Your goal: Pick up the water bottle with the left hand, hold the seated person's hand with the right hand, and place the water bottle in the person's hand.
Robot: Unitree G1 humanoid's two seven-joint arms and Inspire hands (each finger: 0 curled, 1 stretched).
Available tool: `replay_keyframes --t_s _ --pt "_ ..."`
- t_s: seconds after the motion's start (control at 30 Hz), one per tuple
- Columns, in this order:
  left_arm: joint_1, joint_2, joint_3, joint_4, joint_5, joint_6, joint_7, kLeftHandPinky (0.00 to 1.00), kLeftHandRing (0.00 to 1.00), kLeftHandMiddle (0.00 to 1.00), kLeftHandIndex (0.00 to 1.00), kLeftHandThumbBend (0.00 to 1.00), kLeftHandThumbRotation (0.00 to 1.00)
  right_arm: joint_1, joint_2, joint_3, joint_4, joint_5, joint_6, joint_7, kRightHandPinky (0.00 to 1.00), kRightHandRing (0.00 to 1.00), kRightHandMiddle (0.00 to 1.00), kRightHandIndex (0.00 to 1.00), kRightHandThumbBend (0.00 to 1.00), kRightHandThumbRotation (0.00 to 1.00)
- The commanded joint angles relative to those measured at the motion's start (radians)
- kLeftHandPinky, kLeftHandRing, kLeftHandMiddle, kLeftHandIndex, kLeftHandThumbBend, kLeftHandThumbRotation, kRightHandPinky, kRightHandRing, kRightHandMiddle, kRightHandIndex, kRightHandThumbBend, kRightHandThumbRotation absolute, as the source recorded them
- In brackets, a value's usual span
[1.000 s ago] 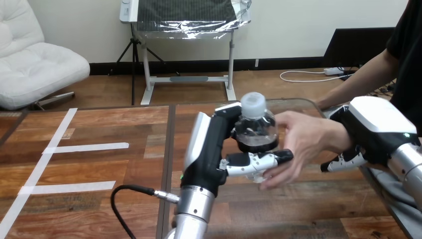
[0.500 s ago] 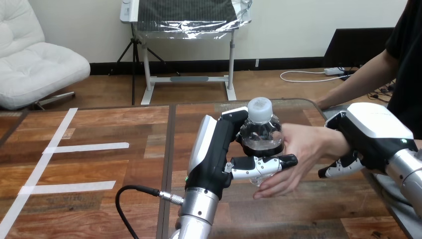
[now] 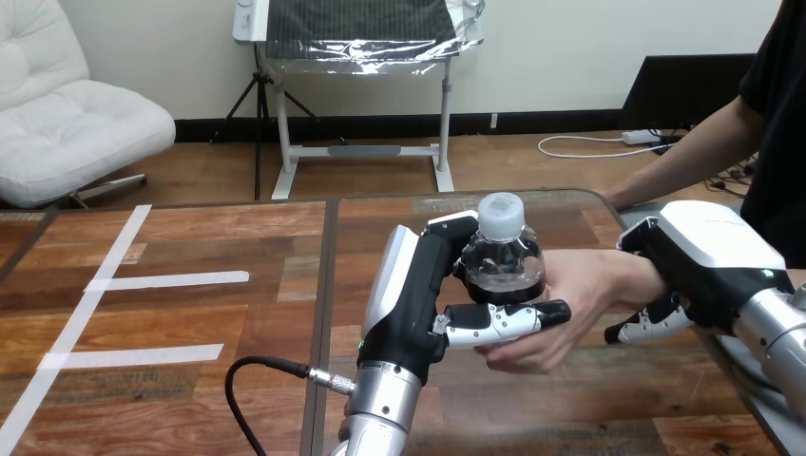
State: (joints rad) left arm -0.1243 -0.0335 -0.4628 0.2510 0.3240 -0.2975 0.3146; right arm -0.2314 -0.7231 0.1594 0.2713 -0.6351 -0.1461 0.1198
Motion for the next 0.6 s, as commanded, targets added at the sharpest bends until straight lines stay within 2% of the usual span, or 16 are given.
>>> replay_keyframes --t_s 0.0,0.23,0.37,0.57 --pt "-0.133 -0.209 -0.044 -0.009 0.001 -0.028 0.023 0.34 0.39 0.44 0.45 0.67 0.00 -0.039 -0.012 -0.041 -0.030 0.015 0.013 -0.018 0.20 0.27 0.35 0.37 0.78 0.00" --pt "-0.125 -0.213 -0.052 -0.018 -0.013 -0.019 0.010 0.33 0.38 0.43 0.45 0.65 0.00 -0.041 -0.011 -0.039 -0.036 0.003 0.039 0.000 0.21 0.28 0.36 0.38 0.76 0.00" --pt "-0.125 -0.214 -0.055 -0.018 -0.007 -0.017 0.014 0.33 0.38 0.43 0.45 0.66 0.00 -0.040 -0.009 -0.041 -0.028 0.005 0.020 -0.018 0.21 0.28 0.36 0.38 0.76 0.00" --pt "-0.124 -0.212 -0.059 -0.015 0.001 -0.019 0.021 0.33 0.38 0.43 0.45 0.65 0.00 -0.040 -0.008 -0.044 -0.025 0.014 0.018 -0.011 0.21 0.27 0.36 0.38 0.76 0.00"
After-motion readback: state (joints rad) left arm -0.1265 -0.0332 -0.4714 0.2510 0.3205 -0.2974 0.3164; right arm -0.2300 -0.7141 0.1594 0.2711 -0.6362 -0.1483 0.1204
